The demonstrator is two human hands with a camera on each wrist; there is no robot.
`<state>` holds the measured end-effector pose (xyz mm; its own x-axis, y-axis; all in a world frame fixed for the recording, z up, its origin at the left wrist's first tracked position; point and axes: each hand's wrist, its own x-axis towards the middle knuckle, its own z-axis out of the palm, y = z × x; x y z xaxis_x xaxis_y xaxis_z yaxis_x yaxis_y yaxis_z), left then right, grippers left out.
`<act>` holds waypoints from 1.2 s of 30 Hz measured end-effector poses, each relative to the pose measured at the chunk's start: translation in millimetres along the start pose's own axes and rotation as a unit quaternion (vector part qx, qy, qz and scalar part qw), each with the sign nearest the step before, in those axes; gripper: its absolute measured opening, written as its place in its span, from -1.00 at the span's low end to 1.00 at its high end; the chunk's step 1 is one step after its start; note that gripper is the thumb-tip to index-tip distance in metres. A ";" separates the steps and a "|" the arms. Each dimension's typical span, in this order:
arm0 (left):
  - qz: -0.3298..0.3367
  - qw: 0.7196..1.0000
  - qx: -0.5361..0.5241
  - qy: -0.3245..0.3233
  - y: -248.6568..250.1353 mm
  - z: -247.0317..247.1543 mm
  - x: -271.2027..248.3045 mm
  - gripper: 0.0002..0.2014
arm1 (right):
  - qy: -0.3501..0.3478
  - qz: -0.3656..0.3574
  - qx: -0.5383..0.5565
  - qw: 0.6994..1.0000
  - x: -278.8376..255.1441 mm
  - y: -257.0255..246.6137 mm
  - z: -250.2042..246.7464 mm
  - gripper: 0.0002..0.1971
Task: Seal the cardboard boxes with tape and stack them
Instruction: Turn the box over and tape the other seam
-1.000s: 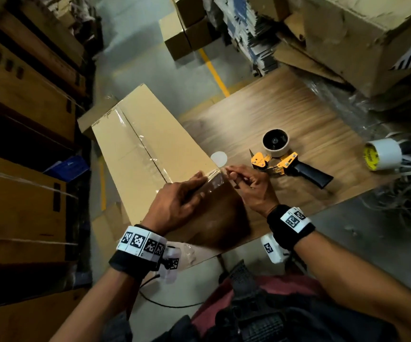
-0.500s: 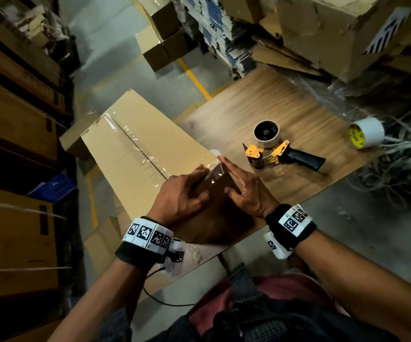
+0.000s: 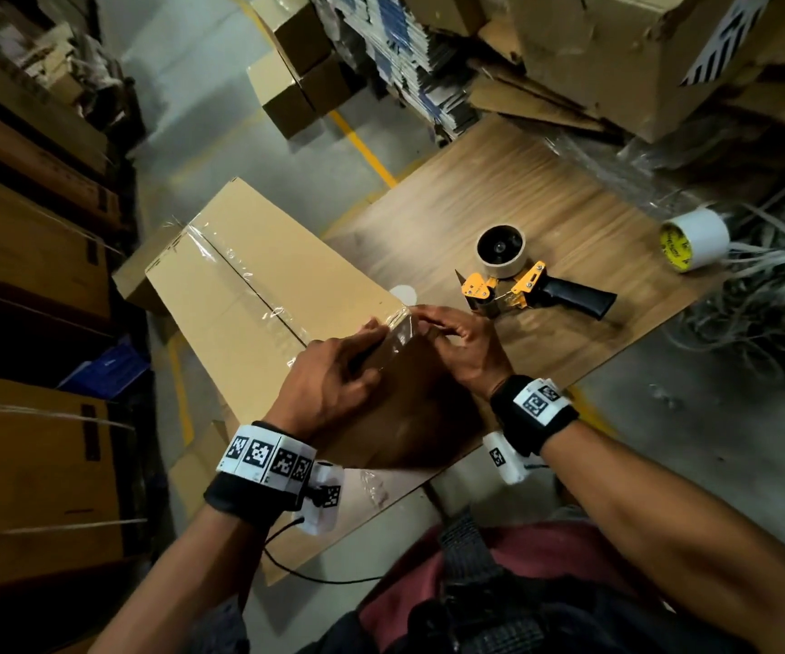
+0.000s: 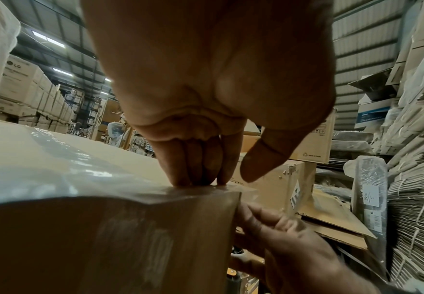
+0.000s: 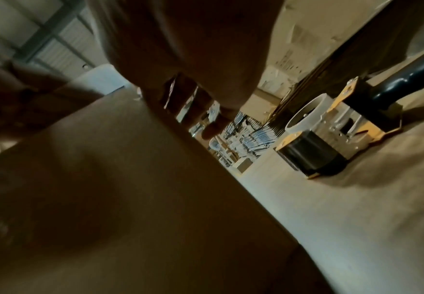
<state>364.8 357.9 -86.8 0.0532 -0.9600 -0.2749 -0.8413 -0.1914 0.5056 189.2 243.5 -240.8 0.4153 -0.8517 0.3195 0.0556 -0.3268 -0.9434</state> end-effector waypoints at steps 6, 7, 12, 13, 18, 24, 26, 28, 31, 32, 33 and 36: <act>0.001 1.000 -0.016 0.008 -6.1 2.9 -0.1 -0.27 | 0.046 -0.082 -0.090 0.991 -16.9 23.2 16.1 -0.60; -0.001 1.000 -0.023 0.011 -6.8 3.8 -0.4 -0.33 | 0.041 -0.072 -0.082 0.993 -16.5 23.5 14.3 -0.61; -0.021 0.994 -0.046 0.097 -4.3 10.9 3.3 -0.66 | 0.032 -0.027 -0.013 0.999 -8.2 11.5 5.2 -0.72; -0.033 0.991 -0.050 0.123 -3.4 13.4 5.6 -0.68 | 0.048 -0.033 -0.032 0.998 -5.6 11.3 7.2 -0.73; -0.058 0.978 -0.009 0.202 -0.6 23.2 12.0 -0.76 | 0.032 -0.096 -0.114 0.988 2.3 16.9 10.3 -0.76; -0.056 0.979 -0.029 0.196 -7.7 26.9 10.3 -0.77 | -0.058 -0.065 -0.081 0.993 6.1 10.6 -17.5 -0.72; -0.057 0.979 -0.024 0.195 -10.6 29.1 9.0 -0.75 | -0.048 -0.062 -0.049 0.996 13.4 -4.2 -22.1 -0.71; -0.061 0.977 -0.012 0.202 -10.9 31.6 9.0 -0.73 | -0.064 -0.108 -0.043 0.991 27.4 -19.4 -19.8 -0.70; -0.080 0.975 0.005 0.205 -7.6 31.1 10.3 -0.67 | -0.135 -0.170 -0.107 0.970 49.2 -22.8 -15.9 -0.70; -0.081 0.975 0.010 0.205 -6.4 30.0 10.5 -0.65 | -0.151 -0.182 -0.123 0.964 54.9 -19.2 -16.9 -0.72; -0.079 0.976 0.012 0.204 -6.2 29.2 10.7 -0.65 | -0.162 -0.197 -0.131 0.958 59.0 -16.1 -18.5 -0.75; -0.070 0.977 0.015 0.200 -9.1 28.1 11.6 -0.70 | -0.186 -0.229 -0.127 0.947 64.1 -4.7 -19.9 -0.75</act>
<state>358.0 354.3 -117.6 0.3703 -0.9289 0.0055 -0.8255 -0.3264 0.4604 197.5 182.3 -214.1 0.6943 -0.4091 0.5921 0.1065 -0.7552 -0.6468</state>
